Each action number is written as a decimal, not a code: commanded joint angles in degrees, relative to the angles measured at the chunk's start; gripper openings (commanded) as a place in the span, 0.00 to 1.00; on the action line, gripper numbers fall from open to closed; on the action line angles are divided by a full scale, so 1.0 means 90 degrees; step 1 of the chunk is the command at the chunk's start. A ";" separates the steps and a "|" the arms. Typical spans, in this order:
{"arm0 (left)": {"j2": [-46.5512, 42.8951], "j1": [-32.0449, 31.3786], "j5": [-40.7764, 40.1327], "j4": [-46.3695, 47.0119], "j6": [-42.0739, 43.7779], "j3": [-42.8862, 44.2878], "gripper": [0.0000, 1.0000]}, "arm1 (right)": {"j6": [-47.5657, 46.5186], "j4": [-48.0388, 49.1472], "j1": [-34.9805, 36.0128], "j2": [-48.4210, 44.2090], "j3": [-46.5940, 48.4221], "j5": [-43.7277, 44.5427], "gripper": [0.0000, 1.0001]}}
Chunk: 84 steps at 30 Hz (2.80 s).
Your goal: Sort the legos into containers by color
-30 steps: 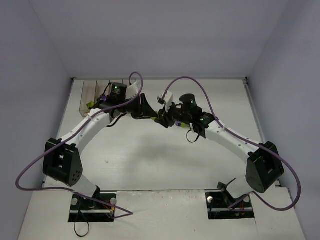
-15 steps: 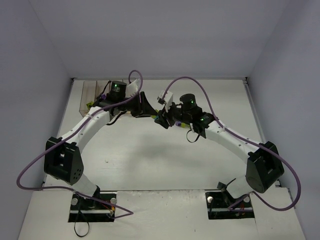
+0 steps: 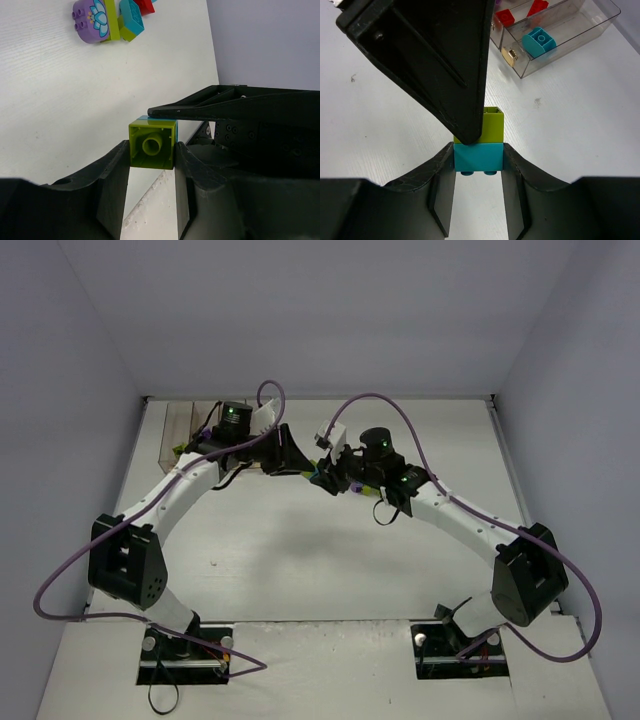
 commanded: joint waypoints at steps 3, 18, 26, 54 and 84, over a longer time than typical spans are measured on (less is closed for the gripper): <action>-0.0009 0.0430 0.0092 -0.0019 0.0147 0.0475 0.01 | -0.0169 0.0158 -0.0097 -0.0249 -0.0206 0.0130 0.00; 0.0245 0.2274 -0.1096 -0.1444 0.1055 0.1549 0.00 | 0.0251 0.0070 -0.0136 -0.0894 -0.1203 0.0491 0.00; 0.0830 0.3633 -0.4799 -0.1152 0.1035 0.1715 0.00 | 0.0563 -0.0028 -0.0136 -0.1304 -0.1242 0.0413 0.00; 0.2706 0.3859 -0.4683 -0.0576 0.1602 0.2781 0.30 | 0.0730 -0.0125 -0.0136 -0.0866 -0.0550 0.0355 0.00; 0.0803 0.2688 -0.5318 -0.1581 0.1212 0.2031 0.71 | 0.0574 0.0655 -0.0117 0.2922 0.3238 -0.0280 0.04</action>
